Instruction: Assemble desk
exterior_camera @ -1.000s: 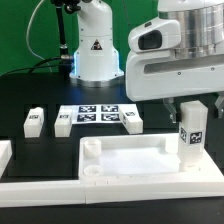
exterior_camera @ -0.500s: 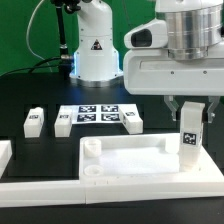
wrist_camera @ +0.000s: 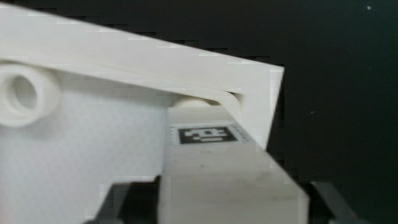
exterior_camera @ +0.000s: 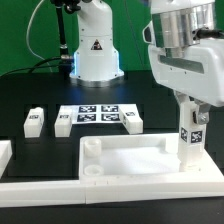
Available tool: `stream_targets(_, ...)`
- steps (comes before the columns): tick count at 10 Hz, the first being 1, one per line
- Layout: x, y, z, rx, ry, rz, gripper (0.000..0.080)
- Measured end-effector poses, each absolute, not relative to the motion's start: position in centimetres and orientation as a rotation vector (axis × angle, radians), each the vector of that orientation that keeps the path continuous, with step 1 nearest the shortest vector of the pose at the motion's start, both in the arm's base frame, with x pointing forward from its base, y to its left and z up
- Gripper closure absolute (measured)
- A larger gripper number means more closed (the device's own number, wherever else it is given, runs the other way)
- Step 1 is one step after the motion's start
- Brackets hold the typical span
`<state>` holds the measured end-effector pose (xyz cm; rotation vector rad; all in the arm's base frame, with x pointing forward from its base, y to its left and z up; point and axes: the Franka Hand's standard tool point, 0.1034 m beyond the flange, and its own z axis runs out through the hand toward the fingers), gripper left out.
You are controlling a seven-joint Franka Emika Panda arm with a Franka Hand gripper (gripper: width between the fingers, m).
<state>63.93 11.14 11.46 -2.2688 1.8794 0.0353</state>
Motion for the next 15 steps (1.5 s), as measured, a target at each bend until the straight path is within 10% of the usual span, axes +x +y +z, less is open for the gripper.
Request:
stream_targets(2,63.91,11.59,11.38,-2.250,1.896,0.045,0.0399)
stream_targets(3,63.92,11.60,11.38,-2.299,1.841,0.036,0.0215)
stream_targets(5,63.99,11.99,11.59,-2.655,1.343,-0.008,0.0163)
stream_targets(14,64.13,12.03,11.64,-3.033,0.243,-0.095,0.0150)
stream_targets(15,64.12,12.06,11.64,-3.024,0.303,-0.091,0.0259)
